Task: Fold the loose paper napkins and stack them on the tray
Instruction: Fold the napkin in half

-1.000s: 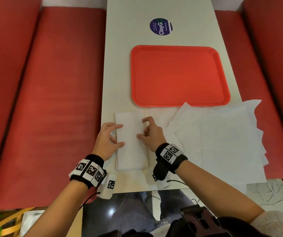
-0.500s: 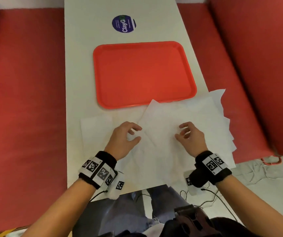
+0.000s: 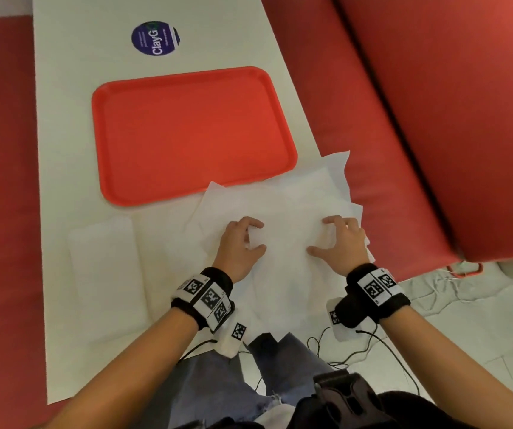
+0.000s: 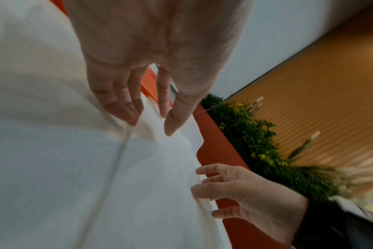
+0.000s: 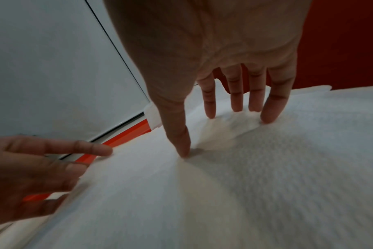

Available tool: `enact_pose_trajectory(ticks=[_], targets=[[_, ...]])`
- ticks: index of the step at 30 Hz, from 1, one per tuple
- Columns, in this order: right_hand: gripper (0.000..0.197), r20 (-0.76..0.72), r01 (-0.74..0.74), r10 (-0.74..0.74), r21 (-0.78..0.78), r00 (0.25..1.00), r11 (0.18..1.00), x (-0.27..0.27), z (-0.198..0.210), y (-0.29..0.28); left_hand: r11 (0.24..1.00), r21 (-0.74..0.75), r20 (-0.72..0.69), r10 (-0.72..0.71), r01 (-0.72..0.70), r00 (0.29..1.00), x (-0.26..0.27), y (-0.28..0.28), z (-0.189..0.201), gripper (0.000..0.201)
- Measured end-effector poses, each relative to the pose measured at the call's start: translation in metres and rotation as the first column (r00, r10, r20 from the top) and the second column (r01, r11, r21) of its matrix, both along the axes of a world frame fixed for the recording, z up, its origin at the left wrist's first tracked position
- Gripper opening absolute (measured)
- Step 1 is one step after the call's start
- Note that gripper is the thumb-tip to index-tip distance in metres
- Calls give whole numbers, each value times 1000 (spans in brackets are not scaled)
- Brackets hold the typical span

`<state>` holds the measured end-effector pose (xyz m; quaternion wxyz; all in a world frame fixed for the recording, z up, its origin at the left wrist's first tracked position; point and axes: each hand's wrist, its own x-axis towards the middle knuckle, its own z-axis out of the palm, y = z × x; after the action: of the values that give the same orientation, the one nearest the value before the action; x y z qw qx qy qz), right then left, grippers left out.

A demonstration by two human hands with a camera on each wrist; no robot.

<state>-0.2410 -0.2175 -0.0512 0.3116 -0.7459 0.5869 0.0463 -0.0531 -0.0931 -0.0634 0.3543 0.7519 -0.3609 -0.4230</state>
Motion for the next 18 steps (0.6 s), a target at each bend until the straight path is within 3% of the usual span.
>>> enact_pose_trajectory(ticks=[4,8,10,12,14,16,18], targets=[[81,46,-78,83,-96,995,992,0,8,-3,995,-101,-35,12,-15,999,-7,-3,8,22],[100,122,-256,268,-111,956,960,11,32,-14,966,-215,19,-139,140,990,-1,3,38,15],[77,118,-374,377,-45,919,926,24,48,-19,946,-274,14,-175,172,984,11,11,58,13],[46,178,-423,410,43,895,905,38,63,-22,936,-339,-44,-115,93,992,28,22,72,11],[18,348,-434,374,113,860,894,54,74,-21,930,-362,-213,-15,-65,977,47,34,79,31],[16,475,-416,329,90,817,905,70,81,-17,939,-295,-373,58,-177,926,65,47,80,73],[18,582,-340,233,79,779,937,84,85,-13,961,-204,-397,92,-185,913,75,62,76,91]])
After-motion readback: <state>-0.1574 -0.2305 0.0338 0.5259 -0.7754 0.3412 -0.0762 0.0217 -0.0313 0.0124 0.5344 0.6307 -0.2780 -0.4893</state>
